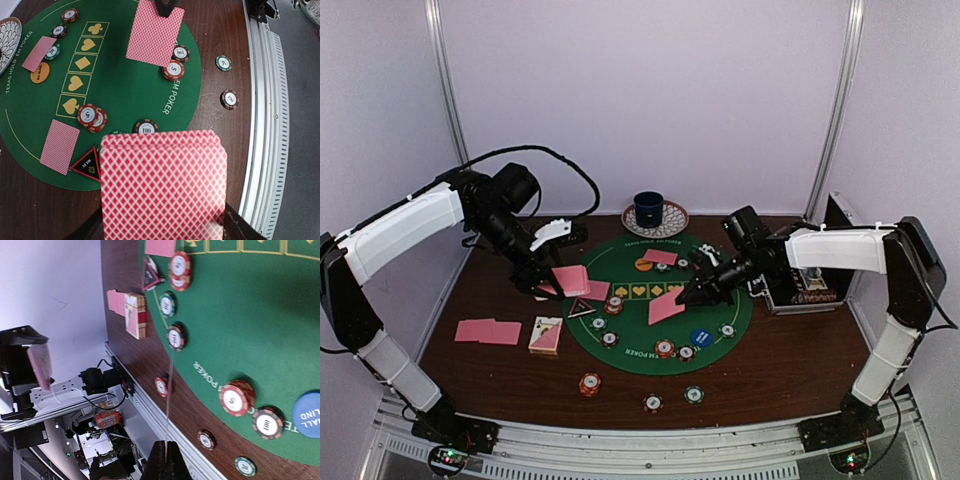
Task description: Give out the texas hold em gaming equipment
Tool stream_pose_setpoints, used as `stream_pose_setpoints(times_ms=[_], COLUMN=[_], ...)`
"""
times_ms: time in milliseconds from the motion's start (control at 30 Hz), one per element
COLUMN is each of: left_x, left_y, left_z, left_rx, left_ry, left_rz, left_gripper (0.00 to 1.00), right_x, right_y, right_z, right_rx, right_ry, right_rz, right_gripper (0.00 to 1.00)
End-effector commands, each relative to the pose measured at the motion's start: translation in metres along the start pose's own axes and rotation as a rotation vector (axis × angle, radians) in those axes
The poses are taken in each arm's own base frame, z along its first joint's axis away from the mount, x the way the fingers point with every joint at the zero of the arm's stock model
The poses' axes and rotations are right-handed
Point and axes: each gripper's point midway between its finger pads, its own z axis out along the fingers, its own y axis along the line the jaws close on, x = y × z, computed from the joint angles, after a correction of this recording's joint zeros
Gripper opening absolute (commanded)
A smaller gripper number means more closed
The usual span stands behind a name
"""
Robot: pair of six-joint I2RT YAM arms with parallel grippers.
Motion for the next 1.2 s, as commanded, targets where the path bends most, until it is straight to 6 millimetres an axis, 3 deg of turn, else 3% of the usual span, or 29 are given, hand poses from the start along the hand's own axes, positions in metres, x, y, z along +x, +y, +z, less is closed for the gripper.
stream_pose_setpoints(times_ms=[0,300,400,533,633,733,833,967,1167], left_x=[-0.005,-0.005,-0.006,-0.006,-0.006,-0.007,-0.008,-0.01,-0.01], left_y=[0.001,-0.001,-0.001,-0.002,-0.002,-0.002,-0.001,0.001,0.006], left_z=[-0.004,-0.004,-0.005,-0.005,-0.005,-0.005,-0.006,-0.006,-0.001], left_rx=[-0.005,0.003,0.004,0.006,0.009,0.008,0.004,0.005,0.001], left_ry=[-0.026,-0.03,-0.032,-0.034,-0.033,-0.036,-0.038,-0.039,-0.038], left_rz=[0.022,0.02,0.021,0.02,0.02,0.021,0.024,0.016,0.0], left_gripper=[0.0,0.0,0.0,0.0,0.0,0.0,0.0,0.0,0.0], right_x=[0.009,0.006,0.009,0.01,0.003,-0.007,-0.016,-0.021,-0.028], right_y=[-0.049,-0.101,-0.11,-0.115,-0.109,-0.092,-0.055,0.009,0.1], right_z=[-0.005,-0.017,-0.022,-0.035,-0.05,-0.065,-0.064,-0.036,0.014], right_rx=[0.163,0.318,0.381,0.476,0.544,0.575,0.492,0.283,-0.056], right_ry=[0.011,-0.014,-0.008,-0.01,-0.041,-0.094,-0.148,-0.176,-0.192], right_rz=[-0.015,0.006,-0.002,-0.02,-0.053,-0.087,-0.126,-0.171,-0.197], right_gripper=[0.0,0.01,0.11,0.33,0.43,0.47,0.54,0.65,0.73])
